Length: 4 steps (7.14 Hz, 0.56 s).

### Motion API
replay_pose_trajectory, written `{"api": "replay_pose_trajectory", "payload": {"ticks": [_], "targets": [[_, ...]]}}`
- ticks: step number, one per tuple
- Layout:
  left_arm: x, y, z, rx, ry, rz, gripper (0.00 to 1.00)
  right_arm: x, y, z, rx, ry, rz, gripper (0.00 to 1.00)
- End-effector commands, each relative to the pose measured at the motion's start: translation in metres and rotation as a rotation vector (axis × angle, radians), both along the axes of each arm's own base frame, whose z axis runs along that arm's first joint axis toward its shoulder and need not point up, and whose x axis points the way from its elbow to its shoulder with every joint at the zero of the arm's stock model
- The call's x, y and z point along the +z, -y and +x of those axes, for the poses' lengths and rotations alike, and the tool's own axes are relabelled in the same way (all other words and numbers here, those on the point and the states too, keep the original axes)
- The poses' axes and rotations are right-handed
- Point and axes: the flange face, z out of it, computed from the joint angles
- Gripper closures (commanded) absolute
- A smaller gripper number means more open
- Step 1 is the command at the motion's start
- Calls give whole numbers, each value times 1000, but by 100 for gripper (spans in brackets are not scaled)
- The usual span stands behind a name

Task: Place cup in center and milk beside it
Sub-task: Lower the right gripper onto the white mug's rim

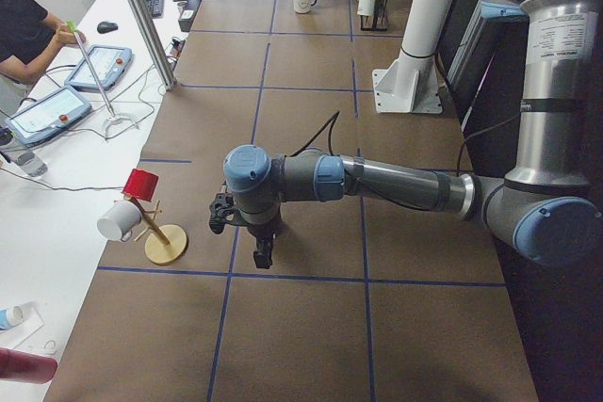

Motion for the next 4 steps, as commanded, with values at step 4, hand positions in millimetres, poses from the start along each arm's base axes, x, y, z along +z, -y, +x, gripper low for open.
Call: {"api": "replay_pose_trajectory", "payload": {"ticks": [4], "targets": [[-10,0,0,0,-1,24,0,21,-7,-70,30,-58,-62,2]]}}
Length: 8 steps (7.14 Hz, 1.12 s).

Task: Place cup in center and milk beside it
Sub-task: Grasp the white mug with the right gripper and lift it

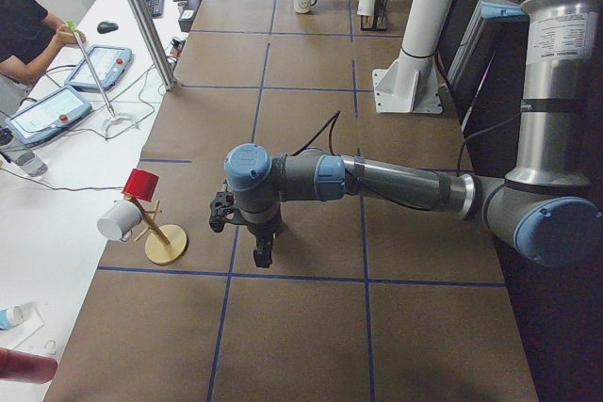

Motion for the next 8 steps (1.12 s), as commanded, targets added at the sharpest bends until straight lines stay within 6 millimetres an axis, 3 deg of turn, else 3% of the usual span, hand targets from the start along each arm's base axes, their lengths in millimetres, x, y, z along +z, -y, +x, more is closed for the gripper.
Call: {"api": "replay_pose_trajectory", "payload": {"ticks": [1,2,3,4,5,6,7,8], "targets": [[-6,0,0,0,0,13,0,10,-3,-13,-24,-9,-15,8],[-6,0,0,0,0,13,0,16,-1,-15,-25,-13,-24,21],[-7,0,0,1,-1,15,0,17,-1,-17,-28,-14,-26,46],[-7,0,0,1,-1,15,0,18,-2,-19,-35,-15,-26,79],[-7,0,0,4,-2,19,0,14,-1,-22,-39,-9,-20,99],[-7,-1,0,5,-3,18,0,13,-1,-24,-44,-9,-19,100],[-9,-1,0,5,-3,24,0,-15,1,-25,-43,14,30,100],[-11,-1,0,5,-3,27,0,-76,-1,-37,-33,72,86,100]]}}
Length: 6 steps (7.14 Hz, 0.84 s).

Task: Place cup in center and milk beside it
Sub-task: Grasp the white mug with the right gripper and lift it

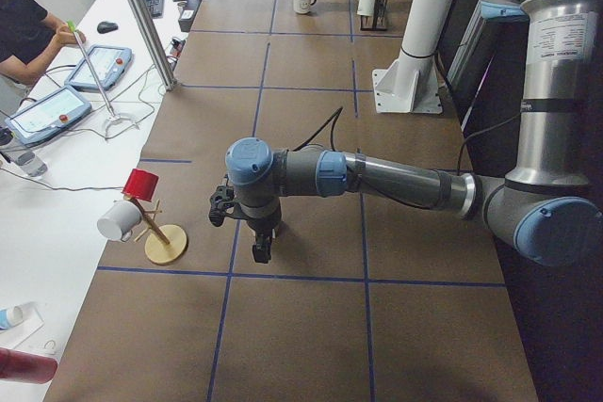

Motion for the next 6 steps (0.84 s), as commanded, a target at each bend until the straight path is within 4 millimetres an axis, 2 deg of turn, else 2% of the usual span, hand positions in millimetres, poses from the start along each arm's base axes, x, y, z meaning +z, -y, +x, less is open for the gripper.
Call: {"api": "replay_pose_trajectory", "payload": {"ticks": [1,2,3,4,5,6], "targets": [[-6,0,0,0,-2,13,0,-139,2,-74,25,123,36,100],[-7,0,0,0,-2,15,0,-218,0,-164,31,192,-31,100],[-6,0,0,0,-3,13,0,-269,-13,-235,84,201,-59,100],[-6,0,0,0,-3,13,0,-309,-12,-286,151,204,-79,100],[-7,0,2,3,-3,15,0,-345,2,-324,184,189,-145,100],[-8,0,2,4,-3,19,0,-357,8,-358,206,168,-163,100]]}}
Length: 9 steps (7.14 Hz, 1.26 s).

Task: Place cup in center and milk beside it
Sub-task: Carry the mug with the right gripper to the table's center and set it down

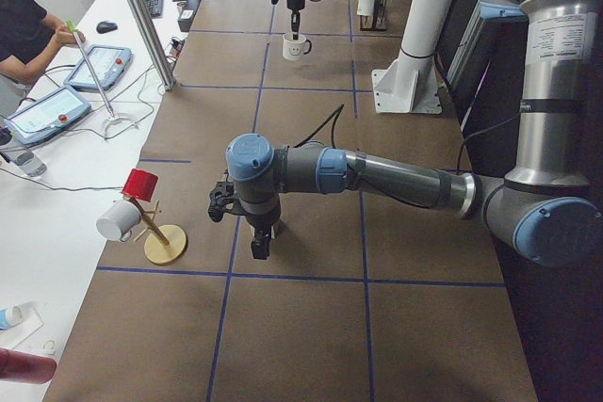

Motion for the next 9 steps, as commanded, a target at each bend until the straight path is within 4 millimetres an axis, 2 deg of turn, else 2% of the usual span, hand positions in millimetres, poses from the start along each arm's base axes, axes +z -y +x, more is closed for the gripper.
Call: {"api": "replay_pose_trajectory", "payload": {"ticks": [1,3,4,5,6,7,8,9], "targets": [[-4,0,1,2,-2,10,0,-33,11,-59,71,-31,-59,100],[-6,0,1,0,-2,9,0,-37,14,-79,67,-44,-76,100],[-9,0,4,3,-2,12,0,-37,14,-82,69,-50,-76,82],[-17,0,9,4,-61,19,0,-39,15,-81,81,-51,-71,1],[-20,0,11,2,-92,17,0,-47,14,-79,83,-39,-58,0],[-25,0,12,1,-106,43,0,-59,21,-54,96,-7,-51,0],[-35,3,18,-2,-109,75,0,-49,39,-3,91,16,-97,0],[-49,24,21,-55,-106,38,0,-13,50,48,75,19,-114,0]]}}
